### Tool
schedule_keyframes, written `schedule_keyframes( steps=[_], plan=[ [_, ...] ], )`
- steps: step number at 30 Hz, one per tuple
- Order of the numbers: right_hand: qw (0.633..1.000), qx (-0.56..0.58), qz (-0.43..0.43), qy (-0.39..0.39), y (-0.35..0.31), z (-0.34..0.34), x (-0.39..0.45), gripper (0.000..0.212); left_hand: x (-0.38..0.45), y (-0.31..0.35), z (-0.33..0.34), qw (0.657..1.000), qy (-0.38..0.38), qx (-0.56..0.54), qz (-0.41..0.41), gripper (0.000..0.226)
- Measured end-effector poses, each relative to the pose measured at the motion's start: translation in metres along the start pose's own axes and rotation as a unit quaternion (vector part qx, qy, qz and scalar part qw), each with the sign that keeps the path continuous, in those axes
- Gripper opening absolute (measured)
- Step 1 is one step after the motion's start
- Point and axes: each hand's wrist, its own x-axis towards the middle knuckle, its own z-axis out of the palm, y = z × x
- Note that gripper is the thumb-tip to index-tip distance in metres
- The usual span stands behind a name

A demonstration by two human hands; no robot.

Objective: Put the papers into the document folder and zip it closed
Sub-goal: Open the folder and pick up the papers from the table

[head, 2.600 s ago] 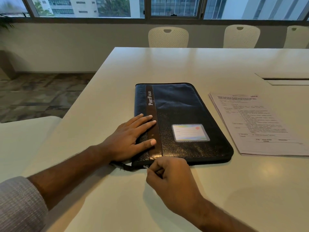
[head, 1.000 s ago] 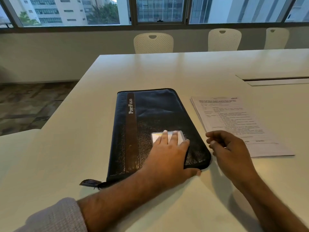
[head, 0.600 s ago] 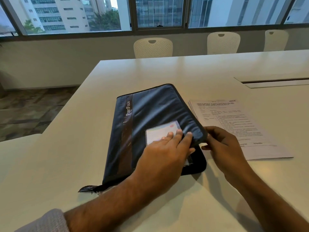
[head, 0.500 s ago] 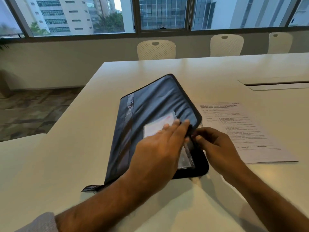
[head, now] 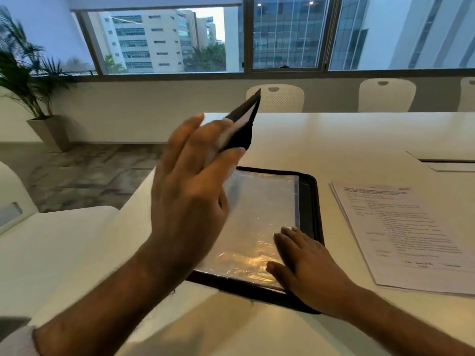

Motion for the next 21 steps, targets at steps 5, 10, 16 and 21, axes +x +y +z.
schedule_keyframes(
  steps=[5, 10, 16, 21],
  plan=[
    [0.999, -0.009, 0.001, -0.042, 0.014, -0.001, 0.000, 0.079, 0.007, -0.026, -0.017, 0.991, -0.033, 0.125, -0.025, 0.055],
    [0.998, -0.002, 0.000, -0.061, 0.024, -0.007, -0.004, 0.076, 0.015, -0.053, -0.030, 0.968, -0.140, 0.194, -0.081, 0.034],
    [0.996, -0.003, -0.004, -0.084, 0.043, -0.022, -0.004, 0.075, 0.006, -0.093, -0.046, 0.934, -0.184, 0.279, -0.129, 0.032],
    [0.996, 0.082, 0.025, -0.009, 0.046, -0.025, 0.002, 0.047, -0.028, -0.111, -0.043, 0.907, -0.198, 0.322, -0.184, 0.048]
  ],
)
